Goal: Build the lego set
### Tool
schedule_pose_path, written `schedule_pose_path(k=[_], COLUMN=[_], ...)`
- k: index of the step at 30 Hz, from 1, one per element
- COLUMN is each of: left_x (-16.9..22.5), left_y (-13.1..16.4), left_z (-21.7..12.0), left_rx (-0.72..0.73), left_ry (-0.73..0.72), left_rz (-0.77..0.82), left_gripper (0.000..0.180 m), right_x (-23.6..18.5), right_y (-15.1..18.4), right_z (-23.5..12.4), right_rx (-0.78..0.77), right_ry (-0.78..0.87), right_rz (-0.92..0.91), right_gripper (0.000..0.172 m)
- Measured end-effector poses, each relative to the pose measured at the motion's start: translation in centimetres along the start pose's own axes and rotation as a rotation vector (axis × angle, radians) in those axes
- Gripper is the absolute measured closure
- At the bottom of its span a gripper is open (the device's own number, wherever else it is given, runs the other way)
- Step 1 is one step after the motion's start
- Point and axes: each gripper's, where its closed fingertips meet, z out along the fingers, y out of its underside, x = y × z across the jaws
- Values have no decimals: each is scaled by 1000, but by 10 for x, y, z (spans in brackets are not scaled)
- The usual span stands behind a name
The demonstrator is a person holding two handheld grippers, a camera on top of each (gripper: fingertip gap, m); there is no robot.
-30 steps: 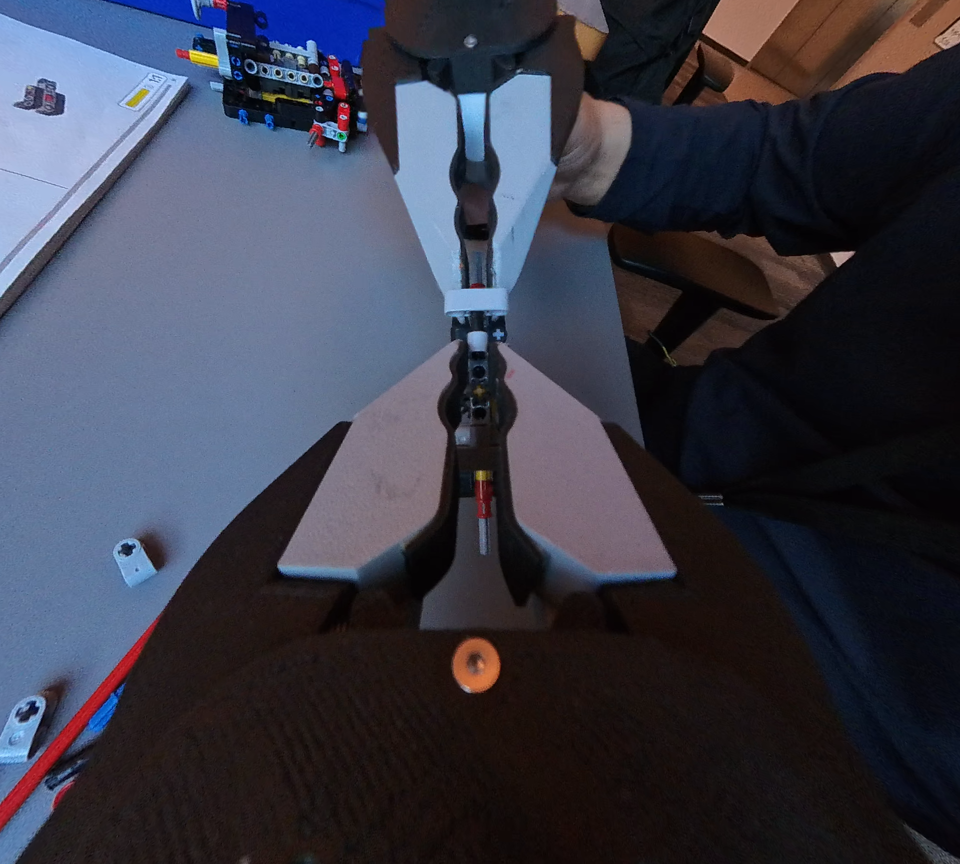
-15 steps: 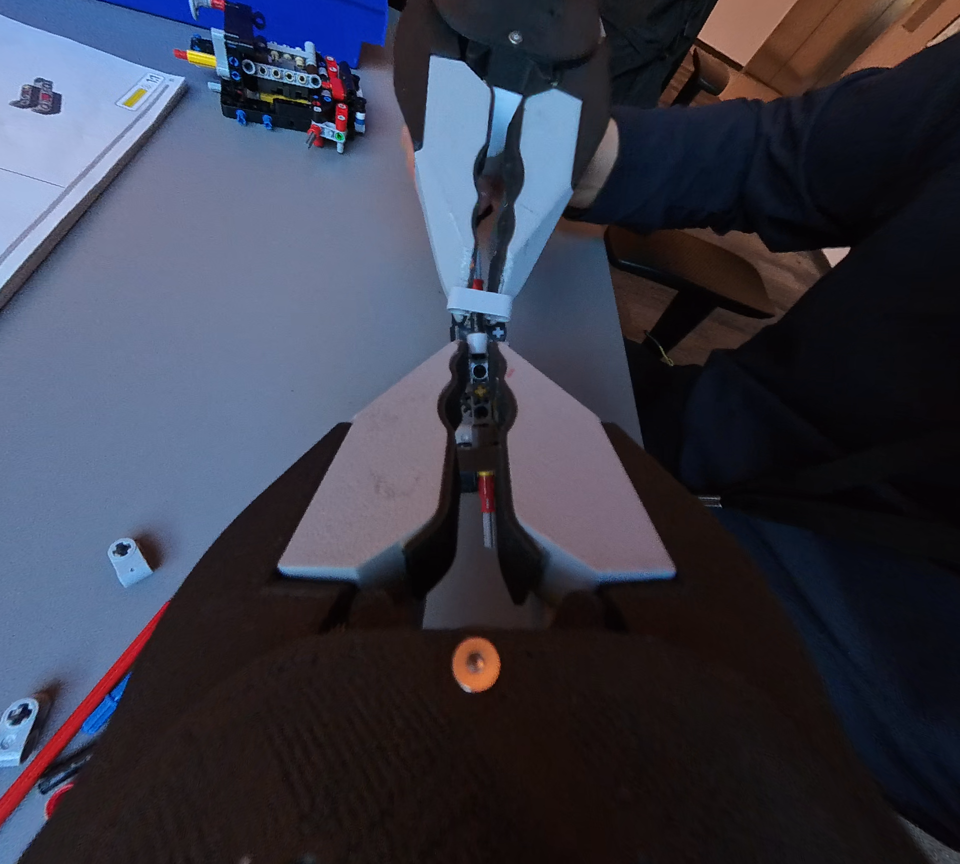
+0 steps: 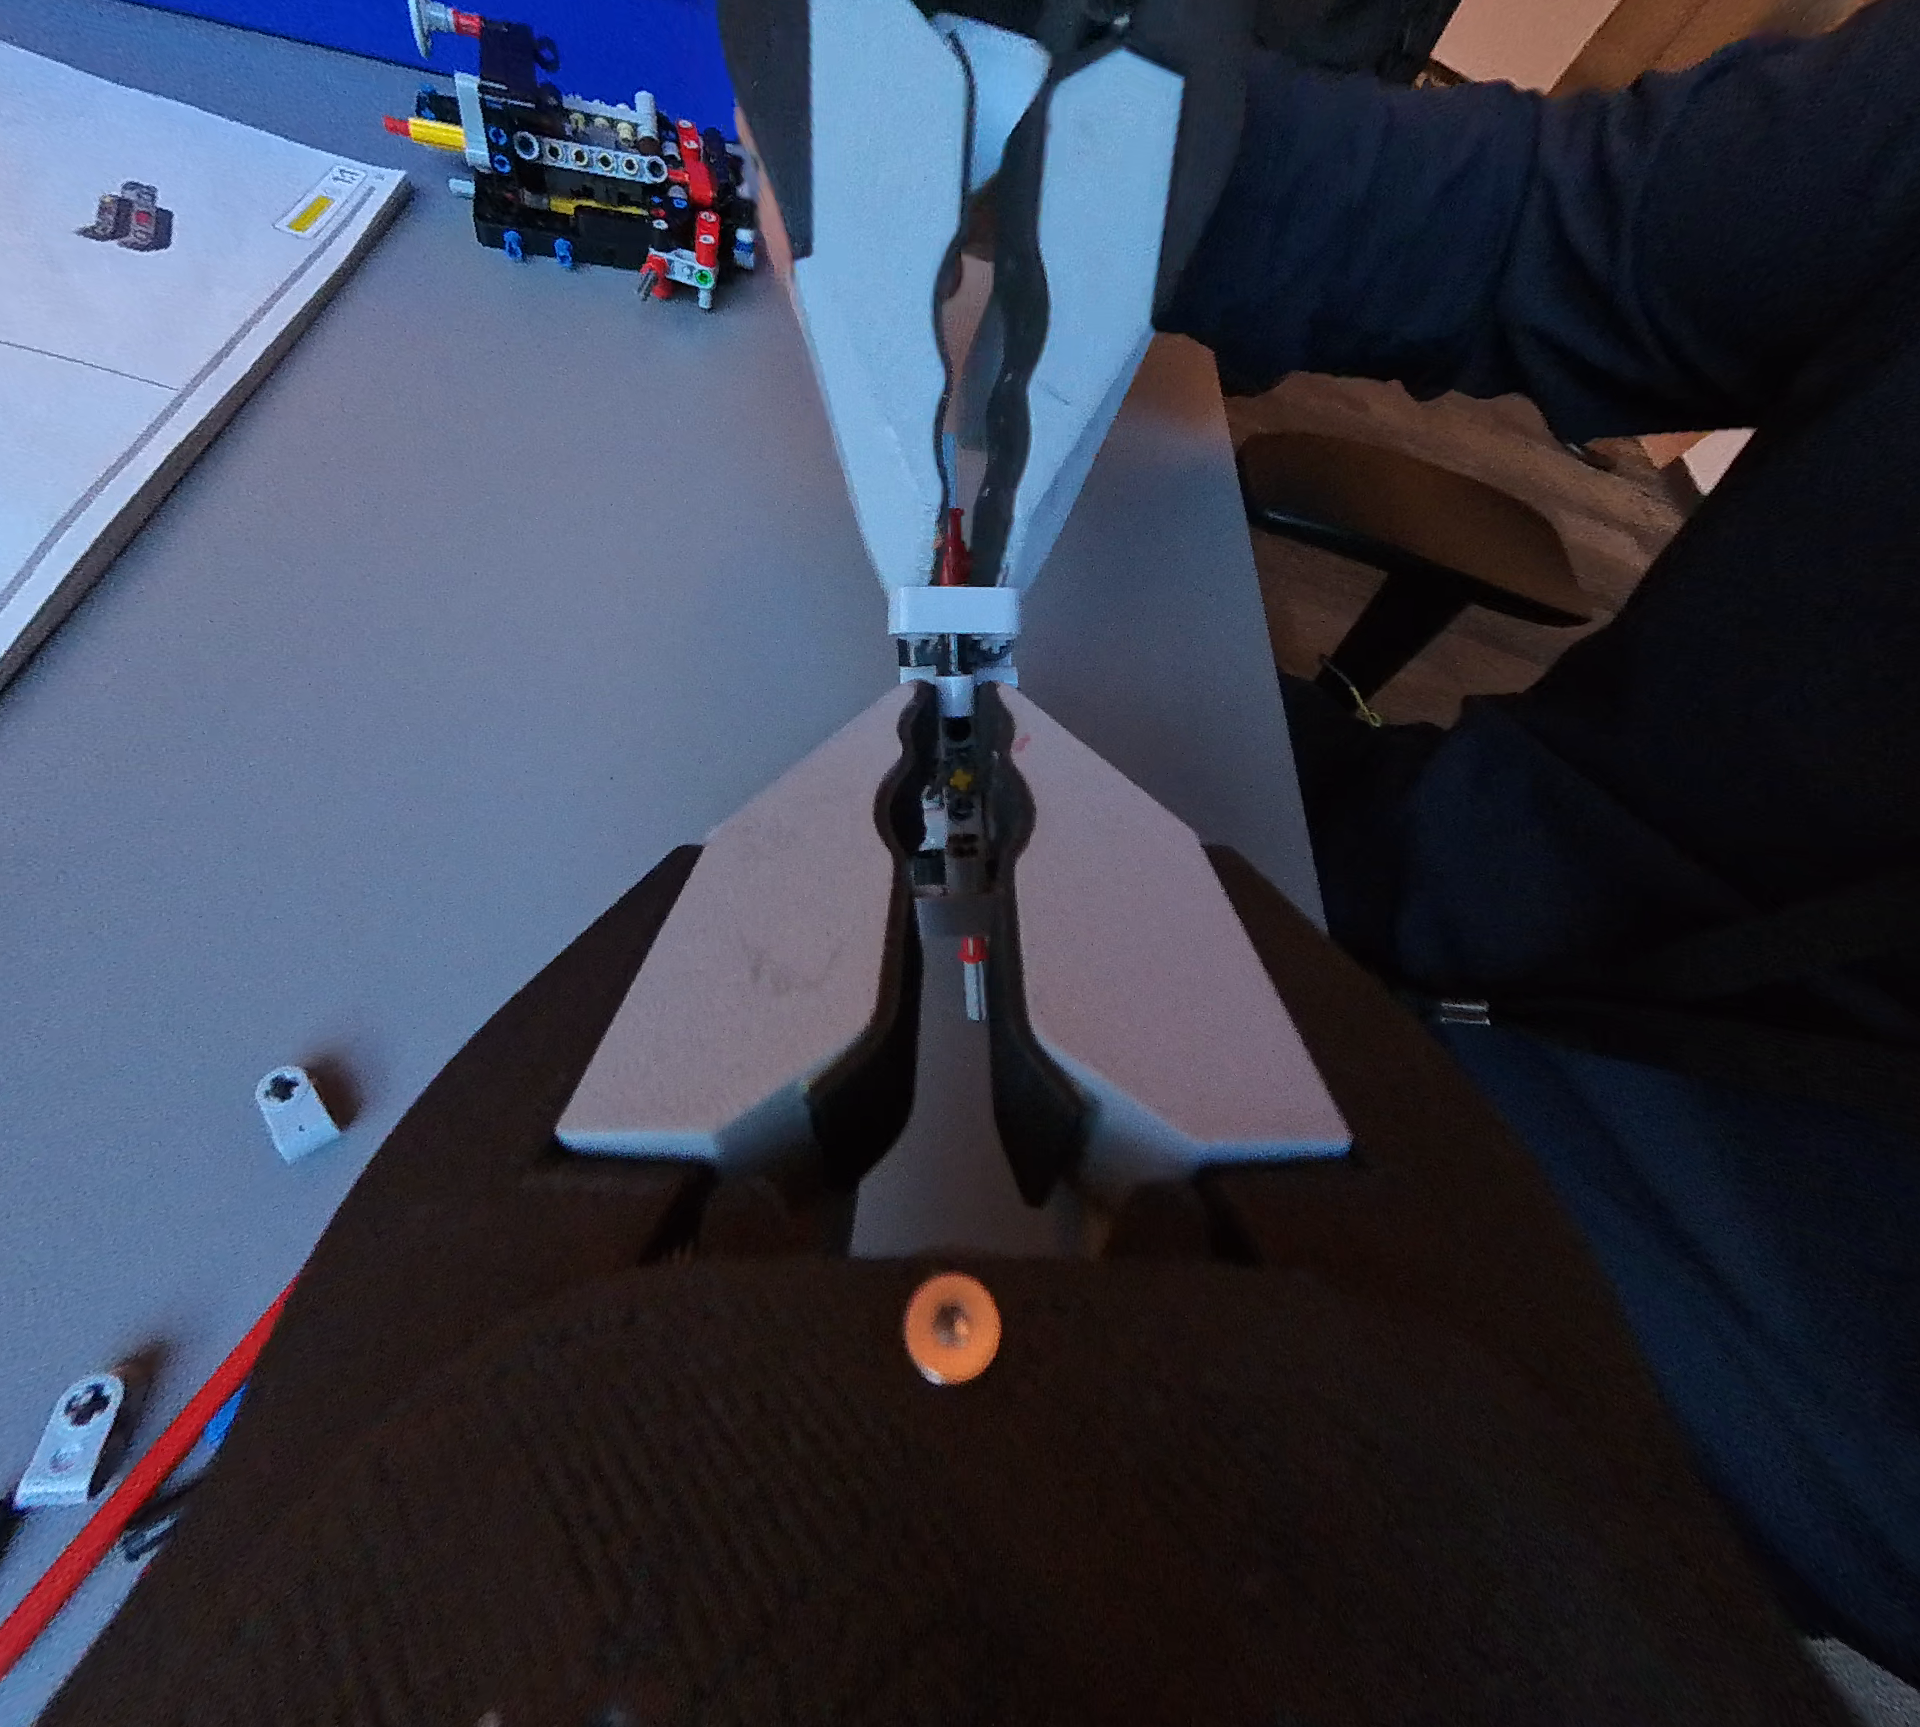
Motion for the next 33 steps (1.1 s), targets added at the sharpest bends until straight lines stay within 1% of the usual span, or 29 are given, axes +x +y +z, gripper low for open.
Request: schedule_pose_path(k=[2, 3, 8, 10, 13, 16, 19, 21, 23, 26, 29, 30, 32, 33], left_x=[2, 1, 1, 1, 3, 4, 6, 3, 0, -6, -8, -9, -11, -10], left_y=[0, 1, 4, 5, 4, 6, 7, 8, 8, 4, 7, 8, 8, 7], left_z=[1, 1, 2, 4, 4, 6, 9, 8, 5, 2, 4, 4, 4, 5], left_rx=[-2, -8, -13, -13, -3, -18, -26, -27, -11, 30, 25, 26, 29, 30], left_ry=[9, 4, 21, 33, 55, 69, 89, 82, 85, 71, 88, 95, 93, 90], left_rz=[0, 7, -22, -35, -44, -55, -63, -76, -101, -135, -199, -219, -230, -222], left_gripper=[175, 175, 175, 175, 175, 175, 175, 175, 175, 175, 175, 175, 175, 175], right_x=[-1, -1, -3, -4, -5, -6, -9, -6, -2, 5, 7, 9, 10, 12], right_y=[2, 3, 5, 7, 7, 13, 16, 17, 15, 11, 13, 14, 14, 14], right_z=[0, 0, 2, 3, 1, 0, -1, 0, 2, 2, 6, 7, 7, 7], right_rx=[-62, -82, -102, -122, -214, -395, -547, -592, -574, -415, -288, -252, -195, -174], right_ry=[17, 1, -181, -232, -197, -174, -223, -231, -199, -130, -60, -21, 55, 93], right_rz=[-85, -75, 185, 232, 91, -34, -96, -105, -84, 45, 175, 192, 190, 187], right_gripper=[167, 167, 168, 168, 168, 168, 168, 168, 167, 166, 165, 165, 159, 161])
